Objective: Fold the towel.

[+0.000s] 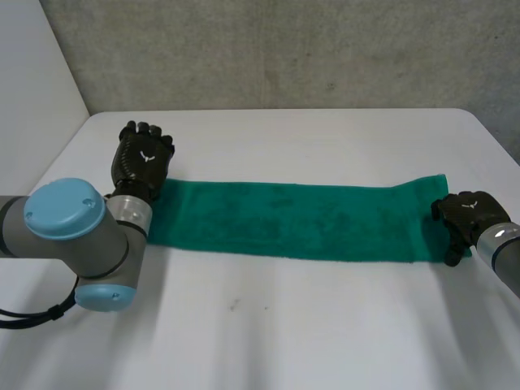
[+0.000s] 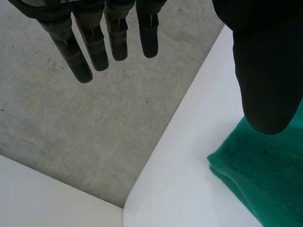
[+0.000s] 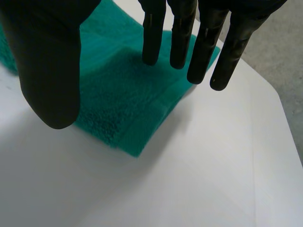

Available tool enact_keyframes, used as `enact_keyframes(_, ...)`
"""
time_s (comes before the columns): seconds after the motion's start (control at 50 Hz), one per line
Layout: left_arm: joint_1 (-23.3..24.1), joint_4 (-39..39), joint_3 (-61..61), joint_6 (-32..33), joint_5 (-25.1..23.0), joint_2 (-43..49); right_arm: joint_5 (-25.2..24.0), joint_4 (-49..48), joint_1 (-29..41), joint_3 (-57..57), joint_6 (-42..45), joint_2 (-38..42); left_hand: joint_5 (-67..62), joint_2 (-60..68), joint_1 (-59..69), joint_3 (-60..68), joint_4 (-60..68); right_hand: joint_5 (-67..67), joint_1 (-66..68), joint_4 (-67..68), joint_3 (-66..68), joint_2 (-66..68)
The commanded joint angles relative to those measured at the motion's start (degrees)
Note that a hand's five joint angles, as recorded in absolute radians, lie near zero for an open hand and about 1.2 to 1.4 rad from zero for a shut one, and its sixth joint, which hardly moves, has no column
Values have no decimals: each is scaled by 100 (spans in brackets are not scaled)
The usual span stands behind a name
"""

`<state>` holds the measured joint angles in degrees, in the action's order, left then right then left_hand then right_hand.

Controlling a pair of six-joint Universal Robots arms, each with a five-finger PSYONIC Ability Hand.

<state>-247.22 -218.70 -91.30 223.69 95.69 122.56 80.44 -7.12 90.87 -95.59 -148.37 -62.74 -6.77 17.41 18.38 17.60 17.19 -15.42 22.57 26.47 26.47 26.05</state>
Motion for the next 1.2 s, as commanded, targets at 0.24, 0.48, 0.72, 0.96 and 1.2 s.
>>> enact_keyframes(0.24,7,-14,-81,0,2,4,-19,-158,-263,84,-8,236,-85,20,-76,2,42,-5458,5743,5353,5353,5395)
enact_keyframes(0.48,7,-14,-90,0,20,-4,-459,-88,-448,5,62,236,-85,20,-76,2,42,-4798,5083,4693,4692,4735)
enact_keyframes(0.72,-2,-14,-99,-9,29,-4,-450,-88,-448,22,54,245,-102,37,-60,19,59,-3378,3664,3274,3273,3315)
enact_keyframes(0.96,-2,-14,-99,-9,37,-13,-406,-97,-457,128,63,368,-119,54,-43,36,76,-5458,5743,5353,5353,5395)
enact_keyframes(1.2,-11,21,-239,-9,37,-171,200,202,-1642,989,773,518,-102,37,-60,19,59,-5458,5743,5353,5353,5395)
